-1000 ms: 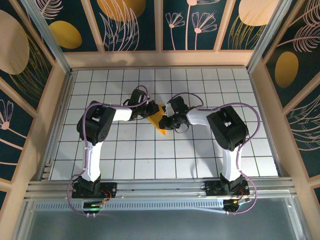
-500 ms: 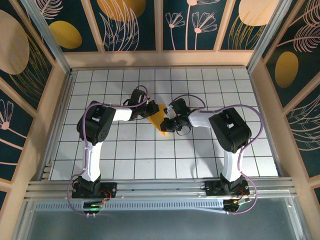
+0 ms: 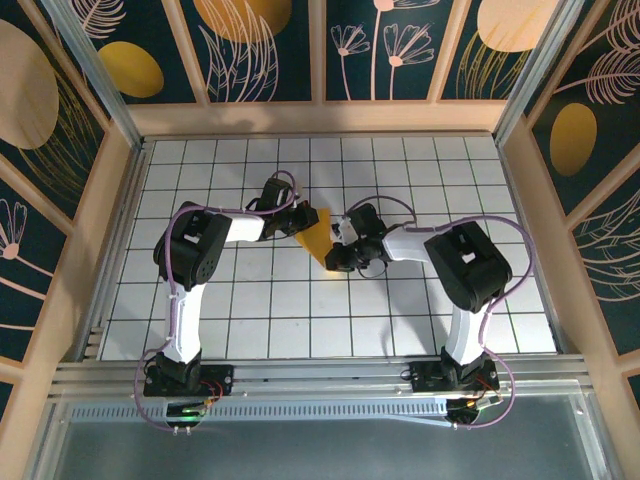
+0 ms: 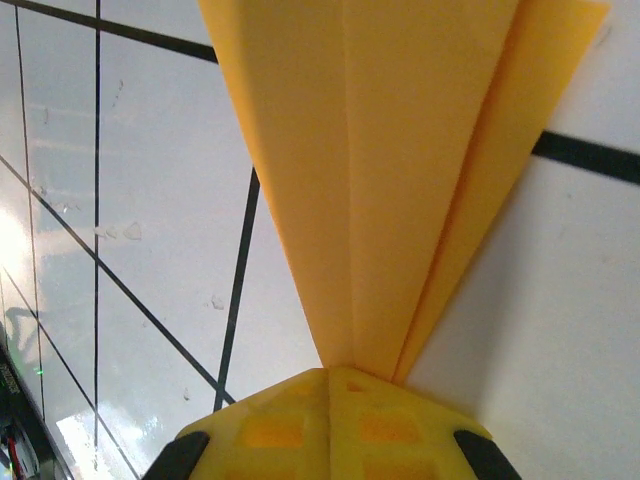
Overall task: Fold a paper plane with a square sheet of paper (fold left side to right side)
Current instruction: Fourth fold the wing at the center of the table.
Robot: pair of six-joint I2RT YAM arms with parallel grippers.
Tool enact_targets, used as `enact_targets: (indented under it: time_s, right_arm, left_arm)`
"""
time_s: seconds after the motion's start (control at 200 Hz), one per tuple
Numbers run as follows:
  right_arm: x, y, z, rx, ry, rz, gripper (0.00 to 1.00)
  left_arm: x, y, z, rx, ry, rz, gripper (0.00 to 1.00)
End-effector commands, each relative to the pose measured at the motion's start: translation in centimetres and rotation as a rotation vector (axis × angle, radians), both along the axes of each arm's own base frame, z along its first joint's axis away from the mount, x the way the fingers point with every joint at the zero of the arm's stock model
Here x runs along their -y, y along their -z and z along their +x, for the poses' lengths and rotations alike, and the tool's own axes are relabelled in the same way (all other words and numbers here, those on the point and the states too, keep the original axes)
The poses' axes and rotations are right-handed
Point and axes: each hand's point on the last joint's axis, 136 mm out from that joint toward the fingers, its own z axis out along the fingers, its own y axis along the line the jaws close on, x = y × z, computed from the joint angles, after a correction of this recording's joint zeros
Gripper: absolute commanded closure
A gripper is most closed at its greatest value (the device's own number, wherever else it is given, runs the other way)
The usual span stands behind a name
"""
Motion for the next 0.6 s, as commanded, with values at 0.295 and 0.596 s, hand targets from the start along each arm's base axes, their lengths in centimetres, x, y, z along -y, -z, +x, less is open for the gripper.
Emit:
enact_targets:
  time_s: [0.295, 0.596]
  right_arm:
    - [-0.1, -5.9, -0.4, 0.016, -0.041, 0.094, 1.00]
    - [-2.5, -5.5, 4.5, 0.079, 0.027, 0.149, 1.00]
  left_arm:
    - [-2.5, 4.8, -2.4, -0.144, -0.044, 0.131, 0.98]
    - [-2.5, 4.8, -2.5, -0.146, -0.043, 0.120, 0.98]
